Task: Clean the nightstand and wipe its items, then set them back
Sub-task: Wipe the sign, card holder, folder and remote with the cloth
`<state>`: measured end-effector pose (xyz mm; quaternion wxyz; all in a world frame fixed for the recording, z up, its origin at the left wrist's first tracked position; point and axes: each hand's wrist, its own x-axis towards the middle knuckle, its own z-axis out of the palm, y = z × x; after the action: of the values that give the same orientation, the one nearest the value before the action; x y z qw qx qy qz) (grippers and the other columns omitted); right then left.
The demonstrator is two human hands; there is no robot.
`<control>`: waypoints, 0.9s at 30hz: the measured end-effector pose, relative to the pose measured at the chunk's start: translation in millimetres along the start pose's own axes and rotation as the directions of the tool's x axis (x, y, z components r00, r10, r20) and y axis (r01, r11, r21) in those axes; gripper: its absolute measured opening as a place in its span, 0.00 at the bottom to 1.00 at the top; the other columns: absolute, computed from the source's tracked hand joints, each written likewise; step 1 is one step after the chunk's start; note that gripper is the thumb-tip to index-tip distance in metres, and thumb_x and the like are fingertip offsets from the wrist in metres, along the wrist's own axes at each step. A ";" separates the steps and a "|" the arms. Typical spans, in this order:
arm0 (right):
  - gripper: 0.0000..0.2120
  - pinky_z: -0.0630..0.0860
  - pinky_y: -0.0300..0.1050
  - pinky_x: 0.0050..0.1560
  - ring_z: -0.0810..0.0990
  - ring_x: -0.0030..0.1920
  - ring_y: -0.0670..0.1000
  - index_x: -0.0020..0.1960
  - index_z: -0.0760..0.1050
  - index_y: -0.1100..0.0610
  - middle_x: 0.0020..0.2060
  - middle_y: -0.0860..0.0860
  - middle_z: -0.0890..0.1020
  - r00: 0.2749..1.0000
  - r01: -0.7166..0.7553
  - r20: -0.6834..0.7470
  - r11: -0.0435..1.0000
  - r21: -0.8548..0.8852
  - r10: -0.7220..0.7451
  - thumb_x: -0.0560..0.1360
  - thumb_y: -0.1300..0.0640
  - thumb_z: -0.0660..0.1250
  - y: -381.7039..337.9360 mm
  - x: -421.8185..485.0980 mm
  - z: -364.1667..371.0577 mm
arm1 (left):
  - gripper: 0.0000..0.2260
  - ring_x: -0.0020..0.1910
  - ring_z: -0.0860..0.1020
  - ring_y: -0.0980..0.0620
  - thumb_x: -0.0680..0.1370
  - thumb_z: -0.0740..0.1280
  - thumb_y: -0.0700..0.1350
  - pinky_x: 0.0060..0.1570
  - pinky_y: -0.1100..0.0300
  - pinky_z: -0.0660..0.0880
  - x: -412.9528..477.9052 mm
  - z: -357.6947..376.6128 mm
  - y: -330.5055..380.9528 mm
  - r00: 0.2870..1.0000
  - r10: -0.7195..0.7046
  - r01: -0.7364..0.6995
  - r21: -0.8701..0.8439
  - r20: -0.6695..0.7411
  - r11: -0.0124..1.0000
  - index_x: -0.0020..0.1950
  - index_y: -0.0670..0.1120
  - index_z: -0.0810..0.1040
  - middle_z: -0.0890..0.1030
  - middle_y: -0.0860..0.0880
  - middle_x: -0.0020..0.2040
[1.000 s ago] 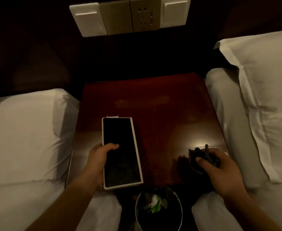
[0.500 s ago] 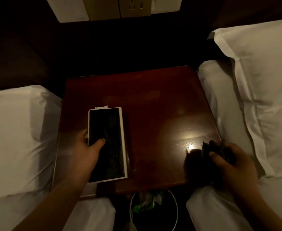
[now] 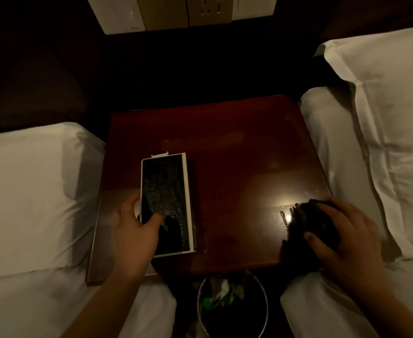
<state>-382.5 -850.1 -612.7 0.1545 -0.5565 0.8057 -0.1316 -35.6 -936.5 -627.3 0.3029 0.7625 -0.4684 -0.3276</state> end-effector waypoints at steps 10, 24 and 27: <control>0.25 0.69 0.62 0.65 0.69 0.68 0.59 0.65 0.76 0.56 0.66 0.54 0.75 0.975 0.223 -0.032 0.972 0.077 -0.221 0.71 0.46 0.70 -28.0 -22.6 8.8 | 0.34 0.72 0.65 0.40 0.72 0.74 0.47 0.66 0.37 0.67 -66.5 -12.6 14.6 0.958 0.262 -0.287 0.388 0.118 0.876 0.76 0.48 0.66 0.66 0.41 0.73; 0.26 0.71 0.47 0.61 0.72 0.63 0.49 0.68 0.72 0.49 0.62 0.46 0.76 0.777 0.603 0.073 0.772 0.201 -0.625 0.72 0.48 0.72 -102.5 -83.7 0.2 | 0.32 0.78 0.57 0.42 0.73 0.53 0.66 0.71 0.36 0.62 -155.3 -70.6 -18.1 0.988 0.151 -0.127 0.419 -0.024 0.899 0.76 0.58 0.64 0.63 0.45 0.78; 0.27 0.70 0.43 0.61 0.70 0.63 0.48 0.70 0.71 0.49 0.62 0.45 0.75 0.714 0.661 0.116 0.719 0.213 -0.690 0.73 0.46 0.70 -127.8 -101.6 2.0 | 0.31 0.79 0.55 0.43 0.73 0.52 0.64 0.72 0.34 0.58 -173.3 -85.5 -39.1 0.994 0.082 -0.045 0.418 -0.069 0.907 0.77 0.60 0.61 0.62 0.45 0.78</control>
<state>-238.5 -799.2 -555.1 0.2135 -0.8086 0.5146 -0.1889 -8.4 -750.3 -568.5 0.1639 0.8071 -0.5387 -0.1778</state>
